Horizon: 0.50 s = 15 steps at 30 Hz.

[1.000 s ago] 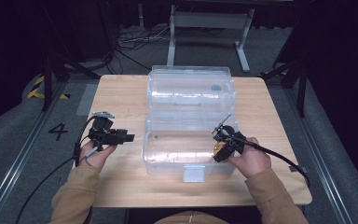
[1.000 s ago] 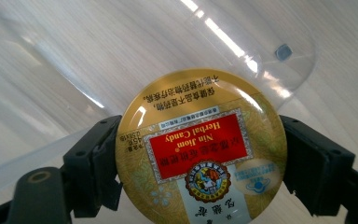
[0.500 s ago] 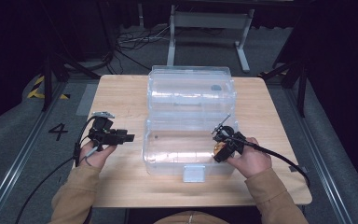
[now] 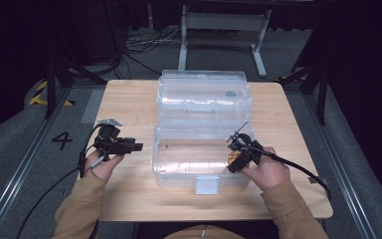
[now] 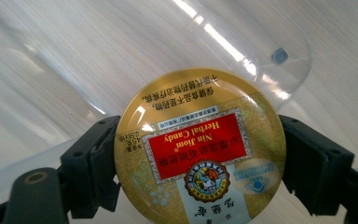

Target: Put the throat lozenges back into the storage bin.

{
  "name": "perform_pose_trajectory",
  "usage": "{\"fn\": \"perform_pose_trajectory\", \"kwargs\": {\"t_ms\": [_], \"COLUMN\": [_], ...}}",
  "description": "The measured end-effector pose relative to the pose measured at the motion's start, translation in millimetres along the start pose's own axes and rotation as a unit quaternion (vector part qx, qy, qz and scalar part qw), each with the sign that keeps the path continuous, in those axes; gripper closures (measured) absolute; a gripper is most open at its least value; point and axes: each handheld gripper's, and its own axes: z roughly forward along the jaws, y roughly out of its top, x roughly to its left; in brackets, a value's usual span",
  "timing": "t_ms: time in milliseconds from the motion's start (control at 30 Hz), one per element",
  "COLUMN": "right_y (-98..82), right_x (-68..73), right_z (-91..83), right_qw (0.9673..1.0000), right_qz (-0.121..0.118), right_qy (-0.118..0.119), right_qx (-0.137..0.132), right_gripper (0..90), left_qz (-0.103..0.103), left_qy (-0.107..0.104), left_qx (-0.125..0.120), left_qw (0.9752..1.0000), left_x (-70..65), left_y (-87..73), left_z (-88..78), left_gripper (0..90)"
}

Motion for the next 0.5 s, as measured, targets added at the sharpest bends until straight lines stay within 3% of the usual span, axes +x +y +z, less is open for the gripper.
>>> {"fn": "perform_pose_trajectory", "kwargs": {"t_ms": [267,500], "right_y": [-0.6,-3.7], "right_x": [-1.8,-3.1], "right_z": [-3.2,-9.2], "right_qw": [0.9999,0.9998], "right_qz": [0.004,0.008], "right_qy": [0.01,0.01], "right_qx": [-0.013,-0.017], "right_gripper": [17.4,23.4], "left_qz": [0.0,0.0], "left_qy": [0.001,0.0], "left_qx": [-0.001,-0.003], "left_qw": [1.0,1.0], "left_x": [0.5,-0.1], "left_y": [-0.2,-0.3], "left_z": [-1.2,-1.4], "left_gripper": [50.1,50.0]}}
